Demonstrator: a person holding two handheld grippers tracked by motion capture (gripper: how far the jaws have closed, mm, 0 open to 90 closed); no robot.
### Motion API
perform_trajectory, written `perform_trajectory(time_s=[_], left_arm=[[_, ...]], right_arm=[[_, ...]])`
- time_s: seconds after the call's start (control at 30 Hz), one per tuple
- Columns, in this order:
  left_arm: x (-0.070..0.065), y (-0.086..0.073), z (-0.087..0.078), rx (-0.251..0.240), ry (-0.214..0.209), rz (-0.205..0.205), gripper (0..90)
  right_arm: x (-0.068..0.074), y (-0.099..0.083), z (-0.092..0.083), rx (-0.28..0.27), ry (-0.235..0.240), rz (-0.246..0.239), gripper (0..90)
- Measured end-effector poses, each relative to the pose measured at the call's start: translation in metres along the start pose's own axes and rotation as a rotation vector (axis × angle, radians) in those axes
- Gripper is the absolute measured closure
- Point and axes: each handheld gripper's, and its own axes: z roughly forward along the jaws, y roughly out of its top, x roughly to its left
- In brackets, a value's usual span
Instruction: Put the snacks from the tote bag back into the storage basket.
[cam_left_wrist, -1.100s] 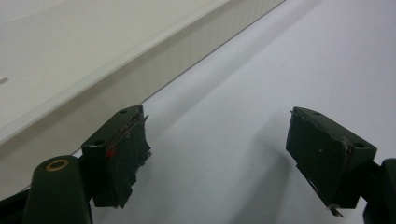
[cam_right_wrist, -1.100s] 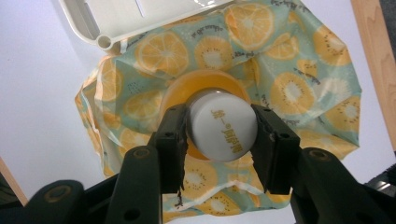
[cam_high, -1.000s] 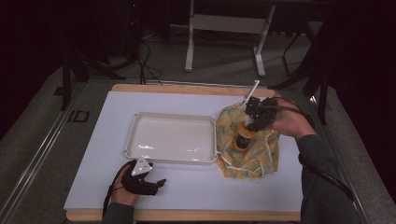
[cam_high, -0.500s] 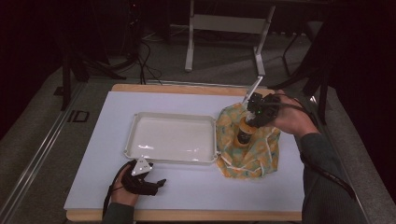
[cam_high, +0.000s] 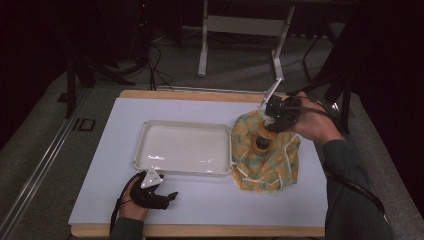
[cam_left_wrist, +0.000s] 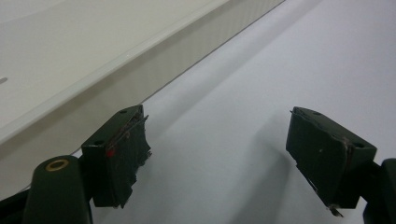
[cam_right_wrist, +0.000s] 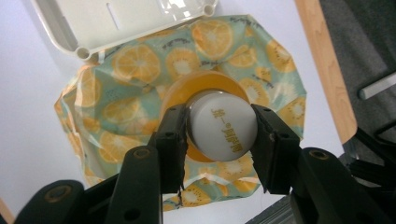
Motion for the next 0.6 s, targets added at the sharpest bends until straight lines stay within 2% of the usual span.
perform_trajectory(time_s=[0.33, 0.6], left_arm=[[0.000, 0.000, 0.000, 0.001, -0.002, 0.001, 20.6], [0.000, 0.000, 0.000, 0.000, 0.000, 0.002, 20.6]], right_arm=[[-0.001, 0.004, -0.006, -0.027, -0.030, 0.005, 58.6], [0.000, 0.011, -0.007, -0.047, -0.036, 0.001, 58.6]])
